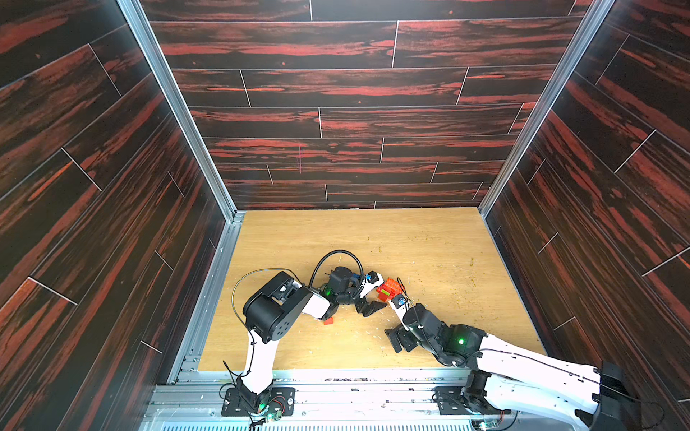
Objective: Assemble the letter f with lego
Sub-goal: Adjust the lego brick at the center of the board.
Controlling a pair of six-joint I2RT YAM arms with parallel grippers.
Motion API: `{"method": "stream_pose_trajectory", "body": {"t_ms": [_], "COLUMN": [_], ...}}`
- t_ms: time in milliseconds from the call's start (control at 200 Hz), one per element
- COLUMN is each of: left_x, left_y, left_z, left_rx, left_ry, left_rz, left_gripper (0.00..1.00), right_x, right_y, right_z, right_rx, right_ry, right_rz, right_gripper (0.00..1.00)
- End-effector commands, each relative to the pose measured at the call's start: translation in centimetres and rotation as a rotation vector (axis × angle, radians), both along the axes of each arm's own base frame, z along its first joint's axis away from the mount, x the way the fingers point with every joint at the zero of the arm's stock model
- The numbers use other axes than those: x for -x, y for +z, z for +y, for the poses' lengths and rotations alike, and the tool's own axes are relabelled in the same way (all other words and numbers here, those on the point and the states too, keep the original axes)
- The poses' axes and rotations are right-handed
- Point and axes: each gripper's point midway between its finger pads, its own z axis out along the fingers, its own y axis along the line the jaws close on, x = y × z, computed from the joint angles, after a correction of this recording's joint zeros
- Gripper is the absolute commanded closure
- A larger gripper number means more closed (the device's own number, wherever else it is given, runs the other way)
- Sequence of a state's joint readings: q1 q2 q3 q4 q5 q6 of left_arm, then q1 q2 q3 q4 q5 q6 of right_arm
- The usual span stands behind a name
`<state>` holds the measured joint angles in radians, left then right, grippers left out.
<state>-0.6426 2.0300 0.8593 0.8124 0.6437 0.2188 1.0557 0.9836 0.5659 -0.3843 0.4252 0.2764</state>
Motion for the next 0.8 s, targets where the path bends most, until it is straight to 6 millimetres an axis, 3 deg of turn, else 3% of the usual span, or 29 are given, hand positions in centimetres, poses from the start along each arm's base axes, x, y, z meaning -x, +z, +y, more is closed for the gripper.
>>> {"method": "stream_pose_trajectory", "body": {"t_ms": [0,386,797], "left_x": [-0.7,-0.7,-2.1], "left_y": [1.1,0.9,1.0], "left_z": [-0.7,-0.5,-1.5], "left_rx": [0.033,0.024,0.032], "left_ry": [0.003,0.014,0.046], "left_rz": [-0.028,-0.030,0.011], "left_gripper": [0.14,0.15,0.14], "right_x": [0.1,0.2,0.3], "right_y": [0.9,0.8,0.8], "right_z": [0.6,0.7,0.8], "right_rx": [-0.017,-0.019,-0.015], "right_ry": [0.009,0.013,0.024], "right_rz": [0.002,0.004,0.008], "right_gripper": [0.02,0.02,0.02]}}
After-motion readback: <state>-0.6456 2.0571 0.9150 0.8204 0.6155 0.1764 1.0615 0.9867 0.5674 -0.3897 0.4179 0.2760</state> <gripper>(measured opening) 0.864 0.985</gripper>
